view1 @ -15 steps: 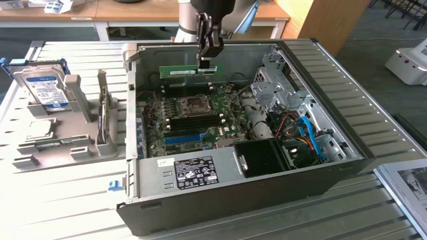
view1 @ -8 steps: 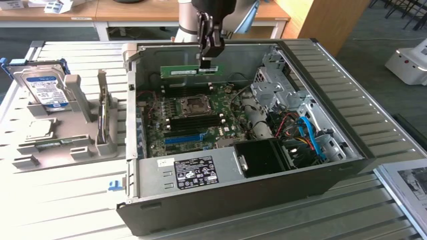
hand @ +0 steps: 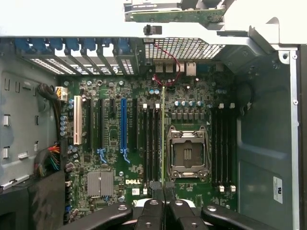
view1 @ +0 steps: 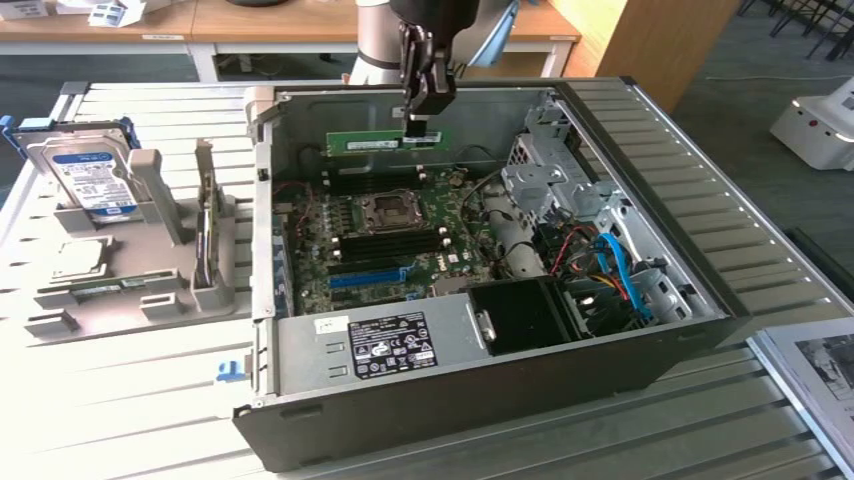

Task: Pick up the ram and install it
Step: 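Pick up the ram and move it above insertion slot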

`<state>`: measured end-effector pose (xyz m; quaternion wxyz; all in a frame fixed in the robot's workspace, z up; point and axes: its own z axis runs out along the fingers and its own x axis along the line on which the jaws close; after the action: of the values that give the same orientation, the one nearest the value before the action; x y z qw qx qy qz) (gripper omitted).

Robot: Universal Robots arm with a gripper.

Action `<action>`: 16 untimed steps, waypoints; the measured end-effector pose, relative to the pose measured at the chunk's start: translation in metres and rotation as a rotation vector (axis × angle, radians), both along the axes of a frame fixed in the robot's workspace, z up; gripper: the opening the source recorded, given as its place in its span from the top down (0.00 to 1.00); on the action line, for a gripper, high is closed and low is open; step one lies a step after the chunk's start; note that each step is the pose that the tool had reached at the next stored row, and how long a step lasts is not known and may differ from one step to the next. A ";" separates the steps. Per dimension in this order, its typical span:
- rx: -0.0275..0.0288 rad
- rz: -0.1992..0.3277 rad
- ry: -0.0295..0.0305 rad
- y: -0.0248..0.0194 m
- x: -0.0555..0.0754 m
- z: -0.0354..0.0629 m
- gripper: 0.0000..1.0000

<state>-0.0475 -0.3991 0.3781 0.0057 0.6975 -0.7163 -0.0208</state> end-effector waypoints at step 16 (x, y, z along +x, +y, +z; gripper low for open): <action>0.0000 0.006 0.0000 0.0000 0.000 -0.0103 0.89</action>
<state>-0.0474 -0.3991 0.3678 0.0057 0.6995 -0.7143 -0.0208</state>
